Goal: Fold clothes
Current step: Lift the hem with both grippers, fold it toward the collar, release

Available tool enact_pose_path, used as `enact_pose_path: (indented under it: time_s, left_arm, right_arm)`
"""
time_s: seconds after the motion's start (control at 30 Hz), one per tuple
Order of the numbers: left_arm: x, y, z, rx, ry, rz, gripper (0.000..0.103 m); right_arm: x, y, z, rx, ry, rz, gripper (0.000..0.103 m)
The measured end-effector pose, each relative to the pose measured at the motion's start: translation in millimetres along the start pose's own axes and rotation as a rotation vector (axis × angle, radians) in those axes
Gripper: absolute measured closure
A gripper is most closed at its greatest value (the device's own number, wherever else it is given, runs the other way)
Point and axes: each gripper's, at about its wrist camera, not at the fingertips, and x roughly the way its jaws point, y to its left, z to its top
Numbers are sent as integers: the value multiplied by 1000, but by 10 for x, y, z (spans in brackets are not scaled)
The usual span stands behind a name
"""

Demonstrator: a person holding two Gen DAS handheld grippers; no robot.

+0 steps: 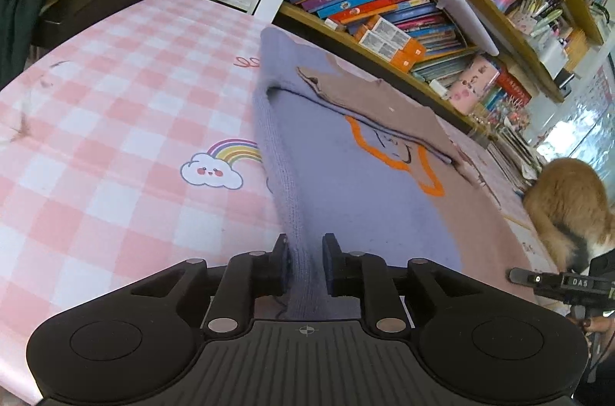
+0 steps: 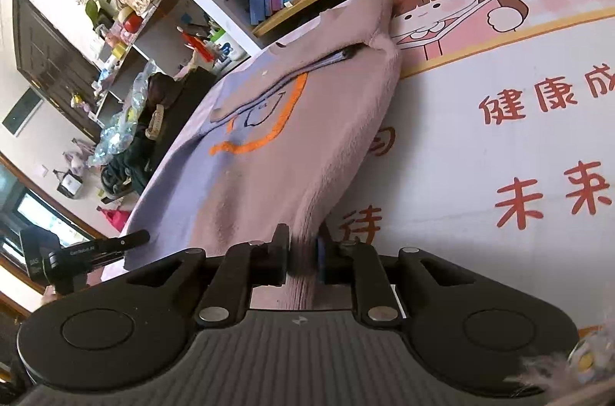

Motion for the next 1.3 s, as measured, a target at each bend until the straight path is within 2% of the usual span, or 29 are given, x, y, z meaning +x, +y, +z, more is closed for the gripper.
enact_pose_path:
  time_s: [0.07,0.13,0.2,0.43,0.53,0.6,0.73,0.87,1.0,1.13,1.3]
  left_arm:
    - [12,21,1,-7,-3,-9,86]
    - [17,33,9,-3,2,-10,97]
    - [3,42,7,4,14,-8,97]
    - [-280,148,-282,-85,26,-97,98]
    - [-467,237,-385,-180,-25,-202,98]
    - [-535,224,-320,-196,-83,-276,98]
    - [-539,199,-61,-220,-196,-397,98]
    - [-342,168,357,-232,-295,-455,98]
    - [19,182,720,-279,-335,-450,98]
    - [408,284,902,-352,-323,-436,98]
    - [685,348,1077,-354,-303,-386,98]
  right_arm:
    - [-6,3,-3,-9,4,-3,92]
    - [-16,-5,-9,-13,6,-1,93]
    - [-43,-11,-38,-7,11,7,94]
    - [-333,-15,-368,71,25,93,94]
    - [-529,3,-475,105,-5,169,94]
    - [-671,61,-436,104,-69,243,94]
    - [-767,173,-145,88,-200,344,94]
    - [-699,182,287,79,-294,322,94]
    - [-513,95,716,108,-367,266,94]
    - [-253,-18,1001,132,-368,240,94]
    - [54,-151,1292,143,-362,199,94]
